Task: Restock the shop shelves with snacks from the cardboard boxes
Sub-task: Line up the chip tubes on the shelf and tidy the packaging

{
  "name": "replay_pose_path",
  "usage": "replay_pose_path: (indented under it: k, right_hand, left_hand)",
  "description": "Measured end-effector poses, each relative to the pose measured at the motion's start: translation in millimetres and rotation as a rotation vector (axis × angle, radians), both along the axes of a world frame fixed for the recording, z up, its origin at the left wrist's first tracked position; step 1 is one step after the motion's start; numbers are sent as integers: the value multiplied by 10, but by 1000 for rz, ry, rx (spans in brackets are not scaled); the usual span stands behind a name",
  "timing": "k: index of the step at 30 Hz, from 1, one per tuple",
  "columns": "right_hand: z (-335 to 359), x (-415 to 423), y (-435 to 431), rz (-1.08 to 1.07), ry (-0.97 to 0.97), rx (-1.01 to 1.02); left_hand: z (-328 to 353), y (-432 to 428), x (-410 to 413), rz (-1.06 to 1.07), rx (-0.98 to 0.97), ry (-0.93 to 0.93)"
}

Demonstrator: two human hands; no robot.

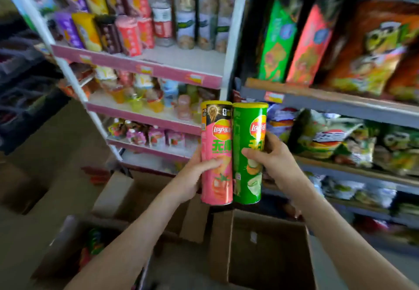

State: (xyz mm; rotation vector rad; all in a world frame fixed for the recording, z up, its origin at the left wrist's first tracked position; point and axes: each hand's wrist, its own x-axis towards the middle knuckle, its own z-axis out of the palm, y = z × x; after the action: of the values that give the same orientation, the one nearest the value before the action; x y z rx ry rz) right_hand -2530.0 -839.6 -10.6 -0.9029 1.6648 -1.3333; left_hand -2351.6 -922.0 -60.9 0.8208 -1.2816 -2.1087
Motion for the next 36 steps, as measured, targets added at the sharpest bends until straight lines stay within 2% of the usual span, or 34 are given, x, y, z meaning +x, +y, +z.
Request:
replay_pose_path:
  k: [8, 17, 21, 28, 32, 36]
  right_hand:
    - [728, -1716, 1718, -247, 89, -108]
    - [1532, -3058, 2738, -535, 213, -328]
    - [1838, -3556, 3191, -645, 284, -391]
    - [2078, -4530, 4039, -691, 321, -465]
    - [2085, -5180, 4554, -637, 335, -507]
    - [2211, -5894, 5069, -585, 338, -531]
  left_hand:
    - [730, 1306, -2009, -199, -120, 19]
    - [1735, 1954, -3702, -433, -432, 132]
    - [2089, 2245, -4369, -505, -589, 113]
    - [2520, 2972, -5428, -574, -730, 139]
    - [2711, 3403, -6021, -514, -764, 177]
    - [3007, 3745, -6666, -420, -704, 236]
